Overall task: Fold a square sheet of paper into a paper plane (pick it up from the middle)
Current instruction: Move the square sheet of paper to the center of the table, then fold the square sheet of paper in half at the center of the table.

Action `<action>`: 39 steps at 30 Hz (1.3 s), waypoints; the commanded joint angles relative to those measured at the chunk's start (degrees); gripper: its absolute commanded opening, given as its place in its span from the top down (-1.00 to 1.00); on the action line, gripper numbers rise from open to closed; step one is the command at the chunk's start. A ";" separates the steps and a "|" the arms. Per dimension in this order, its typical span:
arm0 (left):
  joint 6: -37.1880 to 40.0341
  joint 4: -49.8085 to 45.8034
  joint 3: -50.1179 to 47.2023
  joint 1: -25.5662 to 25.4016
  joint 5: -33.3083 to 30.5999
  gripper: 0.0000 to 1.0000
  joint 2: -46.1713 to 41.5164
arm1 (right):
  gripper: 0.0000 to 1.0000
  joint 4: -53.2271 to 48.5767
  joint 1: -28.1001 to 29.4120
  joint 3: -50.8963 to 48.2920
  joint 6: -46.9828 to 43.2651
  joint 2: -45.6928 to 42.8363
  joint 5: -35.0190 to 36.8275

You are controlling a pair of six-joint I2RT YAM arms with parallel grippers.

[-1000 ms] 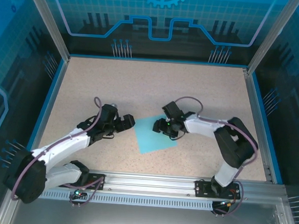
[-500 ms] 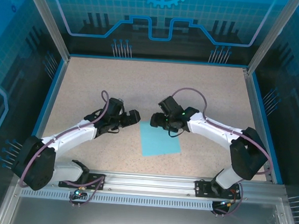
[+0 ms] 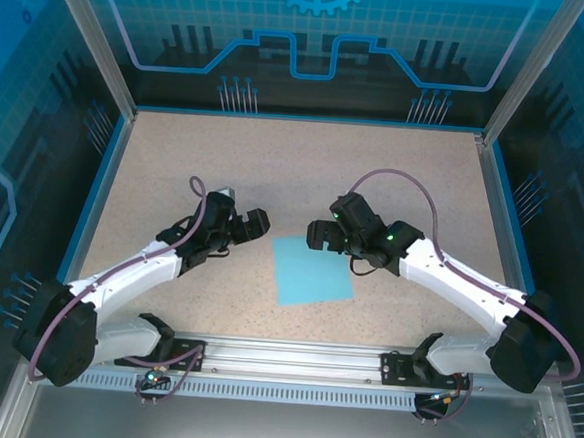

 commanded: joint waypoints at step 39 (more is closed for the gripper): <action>1.81 -5.44 1.12 3.86 4.40 -0.97 2.72 | -0.83 -15.23 3.07 14.66 -7.24 23.95 -7.11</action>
